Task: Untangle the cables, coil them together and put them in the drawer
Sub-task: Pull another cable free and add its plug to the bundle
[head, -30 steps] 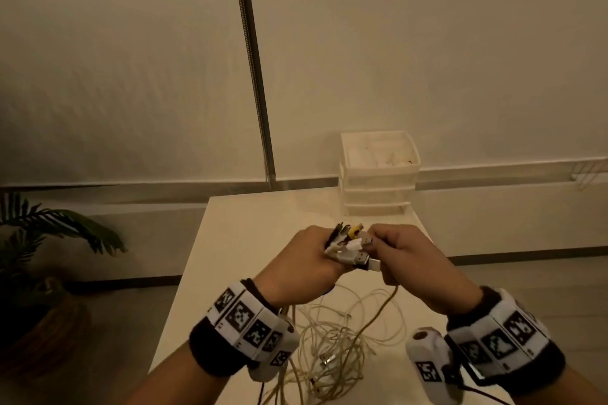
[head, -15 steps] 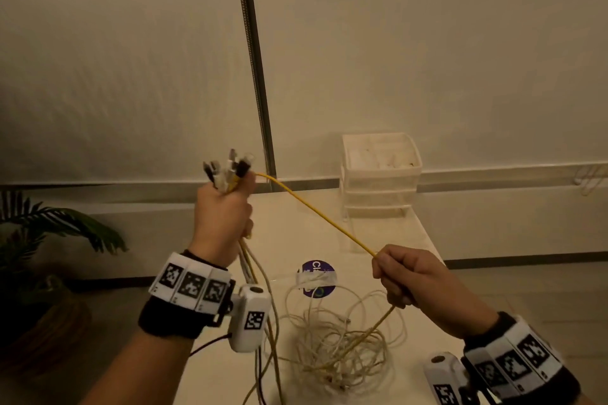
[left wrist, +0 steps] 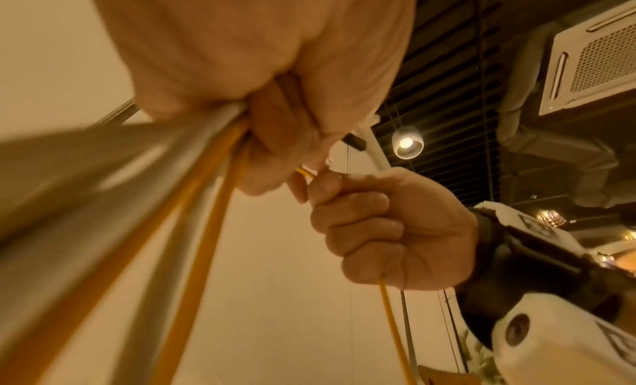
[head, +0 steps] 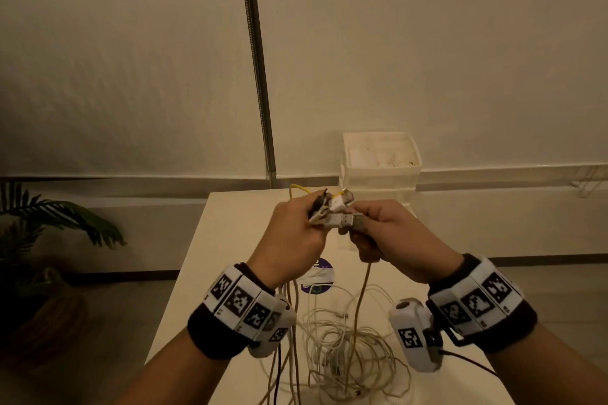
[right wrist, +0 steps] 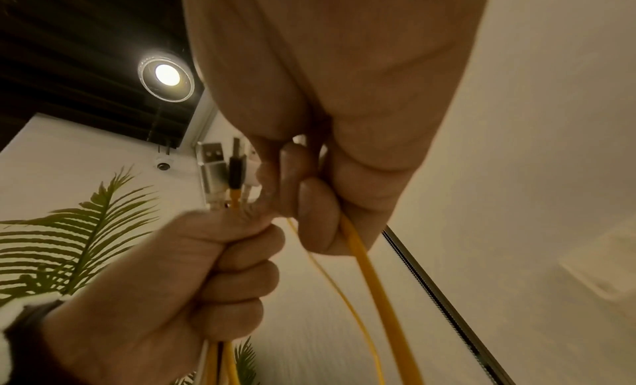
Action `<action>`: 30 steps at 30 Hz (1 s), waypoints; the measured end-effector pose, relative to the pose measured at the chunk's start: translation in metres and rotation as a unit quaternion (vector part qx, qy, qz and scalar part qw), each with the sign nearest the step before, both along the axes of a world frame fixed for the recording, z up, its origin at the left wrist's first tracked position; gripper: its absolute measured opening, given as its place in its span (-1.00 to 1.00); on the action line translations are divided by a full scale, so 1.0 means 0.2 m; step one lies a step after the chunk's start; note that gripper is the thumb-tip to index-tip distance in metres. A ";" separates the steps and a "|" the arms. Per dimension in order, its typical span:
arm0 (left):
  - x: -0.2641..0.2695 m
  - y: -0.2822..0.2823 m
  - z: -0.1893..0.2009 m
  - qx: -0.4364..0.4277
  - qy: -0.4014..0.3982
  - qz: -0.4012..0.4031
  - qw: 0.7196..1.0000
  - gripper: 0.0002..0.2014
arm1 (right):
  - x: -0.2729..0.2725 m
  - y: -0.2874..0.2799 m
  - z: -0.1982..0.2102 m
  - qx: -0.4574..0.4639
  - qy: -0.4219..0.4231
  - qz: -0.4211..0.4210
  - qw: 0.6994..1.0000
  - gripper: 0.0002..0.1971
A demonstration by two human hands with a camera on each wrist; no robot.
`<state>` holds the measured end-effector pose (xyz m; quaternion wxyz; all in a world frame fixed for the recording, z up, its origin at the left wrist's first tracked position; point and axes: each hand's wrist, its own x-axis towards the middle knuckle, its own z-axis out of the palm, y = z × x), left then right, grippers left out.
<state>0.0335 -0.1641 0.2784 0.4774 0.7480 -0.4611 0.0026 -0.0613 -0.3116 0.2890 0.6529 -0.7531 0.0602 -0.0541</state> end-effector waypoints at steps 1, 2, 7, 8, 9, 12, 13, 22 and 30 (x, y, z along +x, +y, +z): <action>0.02 0.01 0.00 0.011 -0.017 0.020 1.000 -0.72 | 0.00 0.00 0.01 -0.008 -0.001 0.005 1.000 -0.69; 0.03 0.02 0.01 0.026 -0.031 0.034 0.999 -0.70 | 0.00 0.00 0.01 -0.011 -0.003 0.010 1.000 -0.70; 0.11 0.05 0.07 -0.056 0.015 0.139 0.989 -0.67 | -0.01 0.01 -0.09 0.007 -0.021 0.007 1.000 -0.71; 0.16 0.07 0.09 -0.101 0.050 0.174 0.978 -0.69 | -0.02 0.00 -0.12 0.011 -0.019 0.005 1.000 -0.71; 0.22 0.09 0.10 -0.141 0.079 0.209 0.964 -0.73 | -0.03 0.00 -0.15 0.014 -0.015 0.003 1.000 -0.70; 0.39 0.19 0.12 -0.198 0.133 0.309 0.921 -0.79 | -0.07 -0.02 -0.22 0.022 0.004 -0.004 1.000 -0.70; 0.41 0.21 0.12 -0.205 0.140 0.323 0.913 -0.80 | -0.08 -0.02 -0.24 0.023 0.007 -0.009 1.000 -0.69; 0.03 0.06 -0.04 -0.013 0.008 0.032 0.999 -0.58 | -0.08 -0.01 -0.14 0.020 0.001 -0.013 1.000 -0.68; 0.01 0.00 0.00 -0.009 -0.017 0.075 0.997 -0.71 | -0.06 0.01 -0.03 0.028 -0.016 -0.008 0.999 -0.69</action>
